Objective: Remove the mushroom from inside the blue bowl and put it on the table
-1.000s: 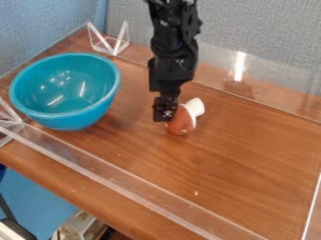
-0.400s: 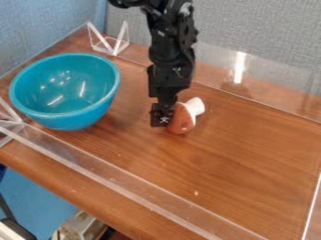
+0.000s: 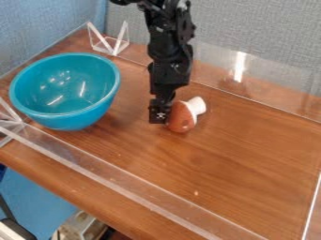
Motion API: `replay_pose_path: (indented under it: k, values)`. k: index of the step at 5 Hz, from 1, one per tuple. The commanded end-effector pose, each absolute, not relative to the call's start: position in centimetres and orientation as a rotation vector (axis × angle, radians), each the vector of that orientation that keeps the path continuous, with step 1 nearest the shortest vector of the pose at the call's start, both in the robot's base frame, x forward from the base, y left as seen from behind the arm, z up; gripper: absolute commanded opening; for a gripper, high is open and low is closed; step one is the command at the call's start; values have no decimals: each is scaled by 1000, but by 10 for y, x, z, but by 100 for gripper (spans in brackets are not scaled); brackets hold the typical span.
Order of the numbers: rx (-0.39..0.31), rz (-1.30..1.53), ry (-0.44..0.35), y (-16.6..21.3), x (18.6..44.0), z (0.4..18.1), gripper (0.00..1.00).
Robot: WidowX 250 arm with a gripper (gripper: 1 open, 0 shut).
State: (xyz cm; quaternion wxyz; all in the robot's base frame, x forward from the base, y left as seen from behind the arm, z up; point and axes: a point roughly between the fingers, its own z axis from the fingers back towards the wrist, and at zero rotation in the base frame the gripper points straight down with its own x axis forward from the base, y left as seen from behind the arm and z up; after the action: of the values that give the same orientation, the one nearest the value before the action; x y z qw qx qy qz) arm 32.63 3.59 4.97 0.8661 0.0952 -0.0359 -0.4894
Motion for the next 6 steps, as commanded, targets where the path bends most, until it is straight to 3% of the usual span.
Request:
replay_pose_path:
  k: [1, 2, 3, 6]
  values:
    - [223, -1034, -124, 36, 345, 63, 100]
    - [222, -982, -118, 37, 344, 51, 100]
    - [221, -927, -108, 38, 343, 39, 0]
    - [224, -919, -148, 49, 323, 52, 0]
